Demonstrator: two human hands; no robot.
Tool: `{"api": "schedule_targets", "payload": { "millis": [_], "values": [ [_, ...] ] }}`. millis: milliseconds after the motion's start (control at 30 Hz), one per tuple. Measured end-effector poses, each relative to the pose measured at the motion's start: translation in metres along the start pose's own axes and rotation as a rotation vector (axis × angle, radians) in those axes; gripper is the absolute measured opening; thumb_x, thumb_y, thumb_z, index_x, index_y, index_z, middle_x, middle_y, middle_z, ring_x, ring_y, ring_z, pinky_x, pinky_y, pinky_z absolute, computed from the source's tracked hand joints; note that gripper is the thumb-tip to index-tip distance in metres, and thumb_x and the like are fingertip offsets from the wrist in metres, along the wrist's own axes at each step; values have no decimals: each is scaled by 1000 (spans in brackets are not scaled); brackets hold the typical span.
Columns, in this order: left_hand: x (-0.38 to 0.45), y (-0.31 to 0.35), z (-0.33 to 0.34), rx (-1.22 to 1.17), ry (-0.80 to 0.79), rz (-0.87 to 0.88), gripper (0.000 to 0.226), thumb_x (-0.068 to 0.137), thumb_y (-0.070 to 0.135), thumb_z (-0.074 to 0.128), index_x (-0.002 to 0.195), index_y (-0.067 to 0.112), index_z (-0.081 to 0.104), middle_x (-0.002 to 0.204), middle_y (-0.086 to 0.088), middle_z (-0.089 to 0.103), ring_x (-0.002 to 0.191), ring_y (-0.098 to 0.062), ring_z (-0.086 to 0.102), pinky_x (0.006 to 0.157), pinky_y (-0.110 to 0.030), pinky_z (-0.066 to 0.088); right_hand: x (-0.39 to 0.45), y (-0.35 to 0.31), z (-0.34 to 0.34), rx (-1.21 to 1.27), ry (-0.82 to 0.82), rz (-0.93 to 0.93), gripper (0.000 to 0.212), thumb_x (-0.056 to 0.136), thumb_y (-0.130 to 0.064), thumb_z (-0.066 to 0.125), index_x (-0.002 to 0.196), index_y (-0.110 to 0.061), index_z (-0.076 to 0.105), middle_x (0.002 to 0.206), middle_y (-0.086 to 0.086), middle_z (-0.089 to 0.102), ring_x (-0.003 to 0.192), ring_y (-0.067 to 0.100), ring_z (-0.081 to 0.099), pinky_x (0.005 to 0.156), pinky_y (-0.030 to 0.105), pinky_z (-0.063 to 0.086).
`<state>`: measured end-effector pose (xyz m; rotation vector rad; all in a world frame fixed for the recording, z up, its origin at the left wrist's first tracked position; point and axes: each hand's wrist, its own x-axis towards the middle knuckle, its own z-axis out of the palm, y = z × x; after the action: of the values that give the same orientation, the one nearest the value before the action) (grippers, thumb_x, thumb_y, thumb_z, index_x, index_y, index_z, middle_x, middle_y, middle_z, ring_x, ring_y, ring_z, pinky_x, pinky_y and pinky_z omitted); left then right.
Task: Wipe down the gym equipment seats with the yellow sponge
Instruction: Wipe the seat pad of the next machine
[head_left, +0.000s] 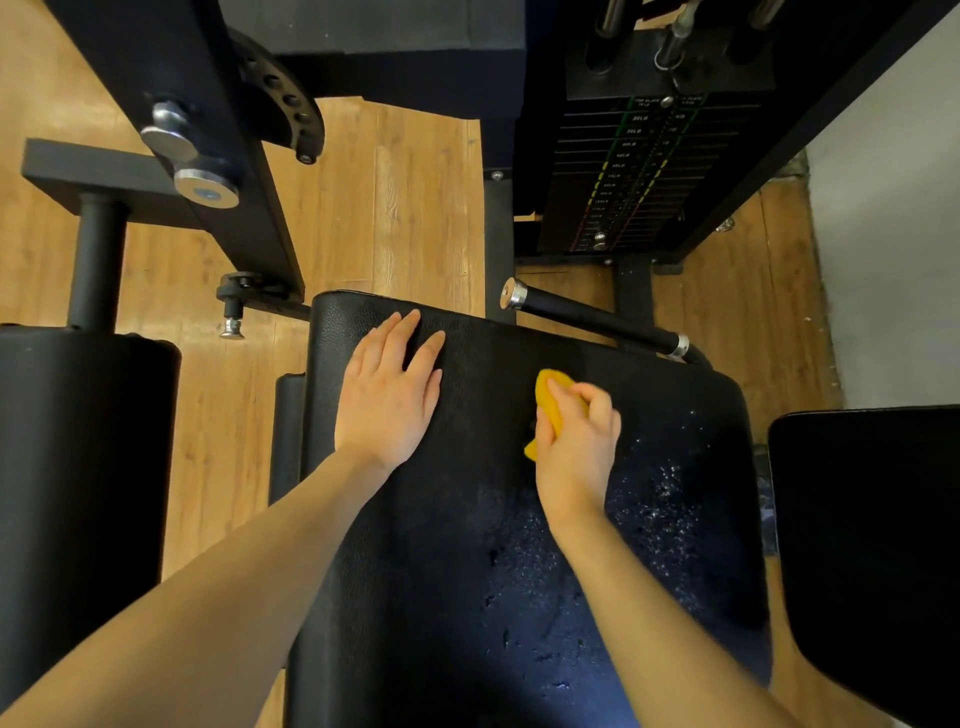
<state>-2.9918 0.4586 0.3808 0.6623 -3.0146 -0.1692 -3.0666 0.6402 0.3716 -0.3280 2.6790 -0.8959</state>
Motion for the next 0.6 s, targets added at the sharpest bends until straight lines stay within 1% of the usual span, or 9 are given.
{"api": "schedule_targets", "payload": {
  "millis": [33, 100, 200, 267, 333, 467, 533, 567, 600],
  "values": [
    [0, 0, 0, -1, 2, 2, 39, 98, 25, 52, 135, 13, 54, 145, -15, 44, 137, -33, 36, 114, -45, 25, -10, 5, 1, 9, -7, 0, 37, 91, -14, 63, 128, -18, 61, 130, 6, 48, 115, 23, 42, 91, 31, 47],
    [0, 0, -1, -4, 4, 0, 39, 97, 24, 52, 135, 13, 54, 145, -16, 45, 136, -34, 37, 114, -45, 25, -23, 15, 0, 57, -39, -1, 39, 88, -11, 62, 125, -21, 62, 129, 5, 49, 117, 21, 42, 95, 34, 44],
    [0, 1, -2, -4, 8, -6, 39, 97, 24, 53, 135, 13, 54, 144, -16, 45, 136, -34, 37, 113, -46, 26, -22, 21, -4, 84, -75, -7, 41, 85, -7, 60, 123, -24, 62, 128, 6, 51, 116, 18, 41, 98, 35, 39],
    [0, 1, -2, -4, 5, -6, 39, 97, 24, 53, 134, 13, 55, 144, -16, 46, 136, -34, 38, 113, -46, 27, -10, 18, -5, 84, -72, -7, 40, 86, -6, 60, 122, -23, 63, 126, 6, 51, 114, 18, 42, 97, 32, 39],
    [0, 1, -2, 0, -1, -6, 39, 97, 25, 53, 134, 13, 55, 144, -15, 46, 136, -33, 38, 113, -45, 26, 7, 10, -6, 64, -43, -14, 39, 88, -5, 62, 125, -20, 62, 128, 5, 48, 118, 19, 41, 98, 31, 41],
    [0, 0, -1, 2, -9, -12, 39, 97, 25, 53, 134, 14, 55, 145, -15, 45, 136, -33, 37, 113, -46, 28, 50, -5, -7, 79, -12, -15, 37, 91, -7, 60, 127, -17, 60, 131, 6, 46, 122, 21, 41, 98, 25, 35],
    [0, 0, -1, 7, -8, -10, 39, 97, 25, 53, 134, 15, 55, 144, -14, 45, 136, -33, 38, 113, -46, 28, 62, -9, -8, 90, -8, -6, 34, 93, -11, 59, 126, -18, 60, 130, 4, 46, 121, 20, 41, 97, 23, 36],
    [1, 0, -1, 8, -6, -10, 39, 97, 26, 53, 134, 15, 55, 144, -14, 46, 136, -33, 38, 113, -46, 28, 64, -9, -8, 73, -17, 1, 34, 94, -13, 58, 127, -18, 59, 130, 3, 45, 121, 19, 39, 96, 20, 37],
    [1, 0, -1, 9, -5, -10, 39, 97, 26, 53, 134, 15, 55, 144, -14, 46, 136, -33, 38, 113, -46, 29, 61, -9, -8, 53, -23, -1, 34, 95, -14, 57, 129, -18, 58, 131, 2, 44, 120, 17, 38, 93, 14, 36]
  ]
}}
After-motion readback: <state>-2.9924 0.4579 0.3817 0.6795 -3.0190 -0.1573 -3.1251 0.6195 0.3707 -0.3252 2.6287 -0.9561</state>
